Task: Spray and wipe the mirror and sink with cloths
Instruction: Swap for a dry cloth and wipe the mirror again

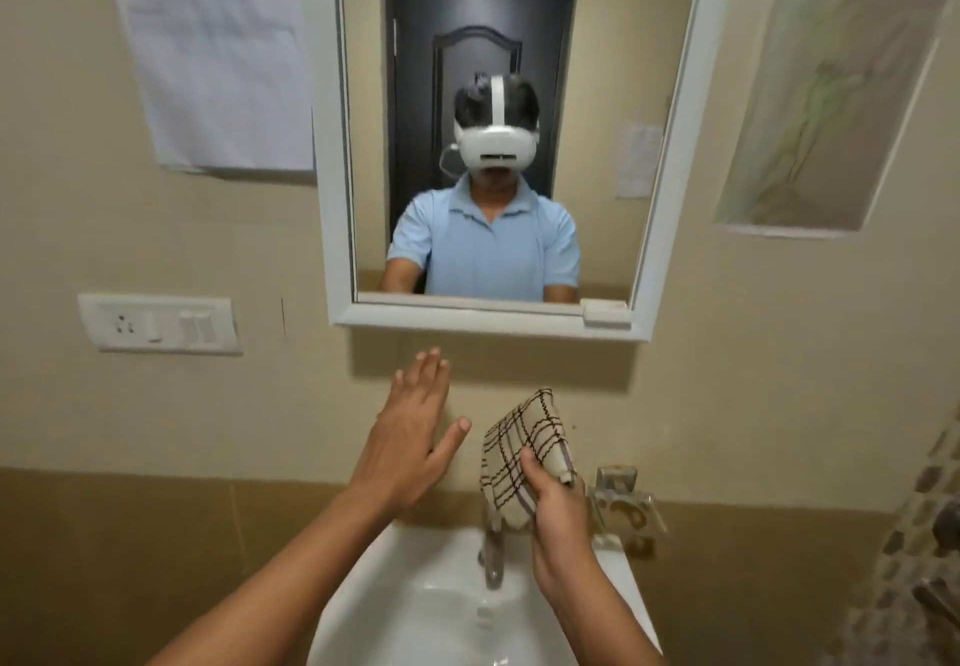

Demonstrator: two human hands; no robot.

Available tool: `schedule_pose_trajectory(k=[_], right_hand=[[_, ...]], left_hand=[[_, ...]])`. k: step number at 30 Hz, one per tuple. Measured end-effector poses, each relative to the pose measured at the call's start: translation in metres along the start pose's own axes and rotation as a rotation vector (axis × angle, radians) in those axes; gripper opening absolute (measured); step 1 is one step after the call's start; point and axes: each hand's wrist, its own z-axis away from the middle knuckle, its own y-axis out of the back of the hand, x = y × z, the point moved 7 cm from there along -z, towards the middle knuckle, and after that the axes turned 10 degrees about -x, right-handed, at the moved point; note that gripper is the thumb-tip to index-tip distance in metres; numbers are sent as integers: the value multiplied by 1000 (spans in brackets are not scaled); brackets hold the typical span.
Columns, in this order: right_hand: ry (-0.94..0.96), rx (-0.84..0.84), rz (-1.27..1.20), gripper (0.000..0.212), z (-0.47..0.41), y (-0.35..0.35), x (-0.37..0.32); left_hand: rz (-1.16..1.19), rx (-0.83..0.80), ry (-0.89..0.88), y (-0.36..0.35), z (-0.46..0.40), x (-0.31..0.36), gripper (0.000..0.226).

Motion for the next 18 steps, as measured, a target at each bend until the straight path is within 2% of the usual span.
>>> schedule_pose_trajectory(k=[3,6,10,14,18], right_hand=[[175,35,51,21,-8,-12,-45],[376,107,106,11,-13,-31,-89],[623,140,118,33,-8,-66,-149],[847,153,222,33,1,-105,-216],[1046,187,387,50,10,-146,-284]], left_hand=[[-116,124,-38,44,-23,6,75],[-164,235,-59,86,-43,10,75],[-196,313,-51,136,-73,12,75],[-306,392,-55,186,-104,14,73],[-373,458,-21,237,-135,13,77]])
